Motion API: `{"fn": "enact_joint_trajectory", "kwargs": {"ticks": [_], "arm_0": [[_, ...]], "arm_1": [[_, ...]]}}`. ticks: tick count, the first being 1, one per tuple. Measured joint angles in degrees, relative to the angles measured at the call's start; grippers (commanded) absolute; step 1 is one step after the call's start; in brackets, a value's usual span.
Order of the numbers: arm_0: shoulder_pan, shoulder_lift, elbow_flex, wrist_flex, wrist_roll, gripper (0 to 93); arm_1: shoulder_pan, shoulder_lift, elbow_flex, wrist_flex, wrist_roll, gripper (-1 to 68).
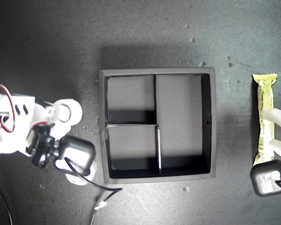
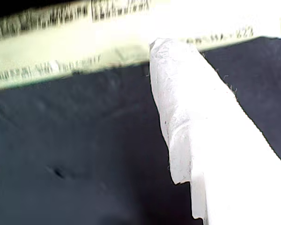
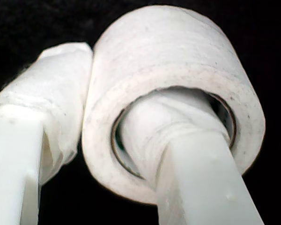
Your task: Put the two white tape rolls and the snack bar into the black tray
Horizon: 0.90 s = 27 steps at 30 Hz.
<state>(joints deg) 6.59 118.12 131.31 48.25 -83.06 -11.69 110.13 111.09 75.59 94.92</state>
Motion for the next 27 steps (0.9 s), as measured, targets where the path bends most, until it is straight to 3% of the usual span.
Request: {"fn": "enact_joint_trajectory", "kwargs": {"ticks": [4,12,16,27], "arm_0": [[0.9,0.0,0.0,0.0,0.3,0.0],[1.0,1.6,0.0,0.0,1.6,0.0],[1.0,2.5,0.0,0.0,2.3,0.0],[0.2,3.3,-3.5,2.8,5.2,0.0]], "arm_1": [[0.6,-0.1,-0.6,0.8,-1.7,19.6],[-6.6,-0.1,0.2,2.5,-43.2,23.5],[-6.2,-0.1,7.0,2.0,-53.2,25.9],[0.4,-0.1,20.0,-14.6,-62.8,26.5]]}}
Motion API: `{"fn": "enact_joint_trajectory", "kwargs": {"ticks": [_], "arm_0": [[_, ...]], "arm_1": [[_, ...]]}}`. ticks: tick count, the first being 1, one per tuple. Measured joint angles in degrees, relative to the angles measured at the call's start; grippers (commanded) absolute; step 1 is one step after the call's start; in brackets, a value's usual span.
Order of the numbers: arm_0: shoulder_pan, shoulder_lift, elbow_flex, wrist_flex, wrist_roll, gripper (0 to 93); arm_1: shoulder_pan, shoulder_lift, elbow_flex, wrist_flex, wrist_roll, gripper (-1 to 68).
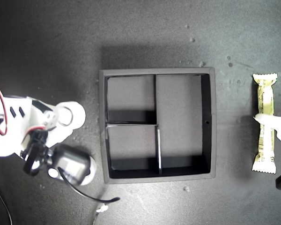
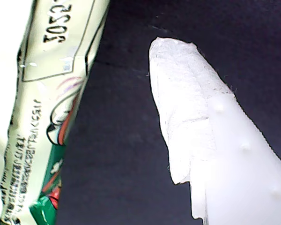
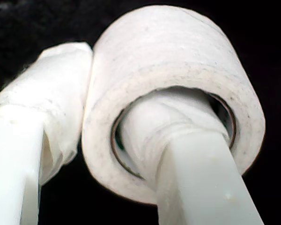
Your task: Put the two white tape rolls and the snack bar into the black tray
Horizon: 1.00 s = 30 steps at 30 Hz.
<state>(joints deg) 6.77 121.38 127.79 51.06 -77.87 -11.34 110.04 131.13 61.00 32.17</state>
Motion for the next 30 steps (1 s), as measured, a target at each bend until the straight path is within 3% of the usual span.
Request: {"fn": "enact_joint_trajectory", "kwargs": {"ticks": [2,5,10,14,23,30], "arm_0": [[0.0,-0.2,-0.3,0.4,0.2,0.0],[0.1,-1.1,-0.6,0.5,0.2,0.0],[0.1,-3.3,-2.6,0.5,0.4,0.0],[0.2,-3.6,-4.5,1.2,0.7,0.0],[0.2,-3.6,-5.4,2.5,1.4,0.0],[0.2,-3.6,-7.3,2.6,2.9,0.0]], "arm_1": [[1.2,0.0,1.1,-2.4,-1.3,25.8],[2.5,0.0,3.5,-6.1,-1.8,18.0],[2.5,0.1,6.2,-11.6,-1.9,0.0],[2.5,0.1,6.0,-11.8,-2.3,-0.1],[1.2,0.1,-7.7,-0.3,-7.4,-0.1],[-0.4,0.0,-21.3,-1.0,-15.6,-0.1]]}}
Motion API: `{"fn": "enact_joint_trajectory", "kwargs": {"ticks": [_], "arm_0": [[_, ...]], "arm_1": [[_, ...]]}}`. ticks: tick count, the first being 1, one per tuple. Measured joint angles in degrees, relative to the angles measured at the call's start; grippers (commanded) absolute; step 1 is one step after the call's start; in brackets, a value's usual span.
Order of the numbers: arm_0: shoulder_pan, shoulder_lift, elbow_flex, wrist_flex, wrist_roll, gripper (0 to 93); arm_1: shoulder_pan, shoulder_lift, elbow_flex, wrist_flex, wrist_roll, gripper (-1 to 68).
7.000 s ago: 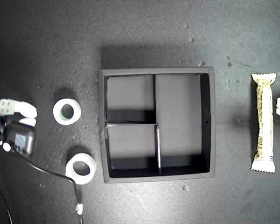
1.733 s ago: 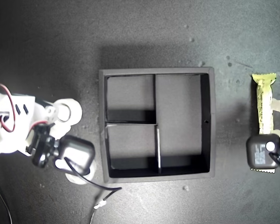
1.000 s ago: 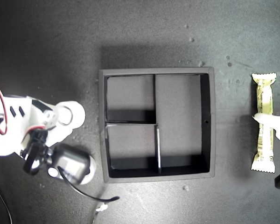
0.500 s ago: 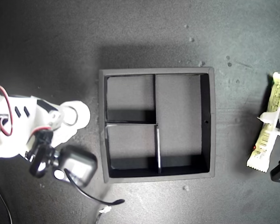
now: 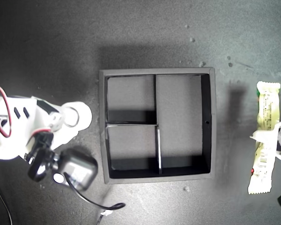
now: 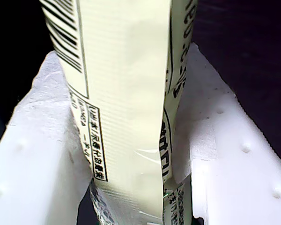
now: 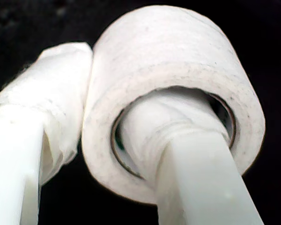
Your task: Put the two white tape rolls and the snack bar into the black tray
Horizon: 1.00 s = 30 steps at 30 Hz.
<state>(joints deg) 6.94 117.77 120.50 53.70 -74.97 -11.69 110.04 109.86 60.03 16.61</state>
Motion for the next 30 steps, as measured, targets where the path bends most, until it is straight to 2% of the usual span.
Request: {"fn": "enact_joint_trajectory", "kwargs": {"ticks": [6,16,22,30], "arm_0": [[0.0,-1.1,-7.6,3.2,3.6,0.0],[-1.8,-19.0,-31.5,9.8,10.1,0.0],[1.8,-32.6,-48.5,16.9,8.9,0.0],[2.8,-35.9,-49.7,17.9,4.7,0.0]], "arm_1": [[0.2,-7.7,-11.4,-4.1,-5.1,-0.1],[0.4,-39.6,-43.4,-3.7,-7.3,-0.1],[0.3,-41.8,-46.1,-2.9,-7.3,-0.1],[0.3,-41.9,-46.2,-1.4,-7.2,-0.1]]}}
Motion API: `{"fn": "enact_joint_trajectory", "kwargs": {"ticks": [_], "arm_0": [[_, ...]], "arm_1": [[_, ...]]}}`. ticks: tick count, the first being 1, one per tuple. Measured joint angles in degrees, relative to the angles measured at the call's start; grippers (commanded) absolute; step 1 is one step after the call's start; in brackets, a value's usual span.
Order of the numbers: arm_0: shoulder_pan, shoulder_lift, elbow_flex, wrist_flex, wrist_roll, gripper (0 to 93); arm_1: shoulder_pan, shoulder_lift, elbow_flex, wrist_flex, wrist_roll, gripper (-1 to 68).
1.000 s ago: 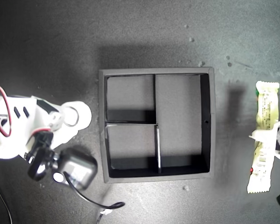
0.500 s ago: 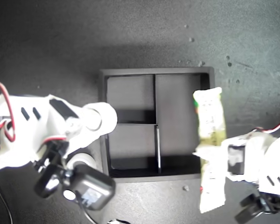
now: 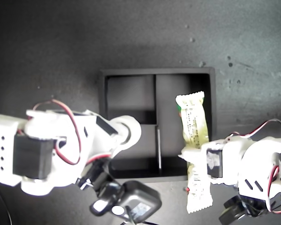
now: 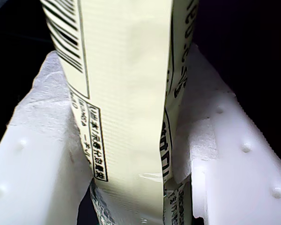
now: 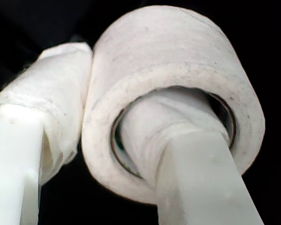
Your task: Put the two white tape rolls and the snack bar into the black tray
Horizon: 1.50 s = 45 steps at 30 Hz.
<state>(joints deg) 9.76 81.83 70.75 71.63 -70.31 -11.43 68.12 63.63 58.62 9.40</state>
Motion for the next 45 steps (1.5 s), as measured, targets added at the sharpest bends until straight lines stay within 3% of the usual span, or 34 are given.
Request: {"fn": "enact_joint_trajectory", "kwargs": {"ticks": [17,20,27,38,45], "arm_0": [[6.2,-8.3,-5.9,0.0,-5.2,0.0],[6.4,-8.4,-5.9,0.0,-6.1,3.8],[8.4,-9.0,-6.2,0.0,-6.7,11.8],[9.0,-9.0,-7.1,1.8,-7.2,11.5],[7.7,-5.3,-7.8,8.3,-7.2,10.4]], "arm_1": [[0.0,0.0,0.3,0.0,0.7,-0.1],[0.0,0.0,0.5,0.0,0.7,-0.1],[-0.3,0.0,0.5,2.5,0.7,13.1],[-1.1,0.0,0.4,6.3,0.7,15.1],[2.6,0.0,-7.2,14.9,0.7,15.6]]}}
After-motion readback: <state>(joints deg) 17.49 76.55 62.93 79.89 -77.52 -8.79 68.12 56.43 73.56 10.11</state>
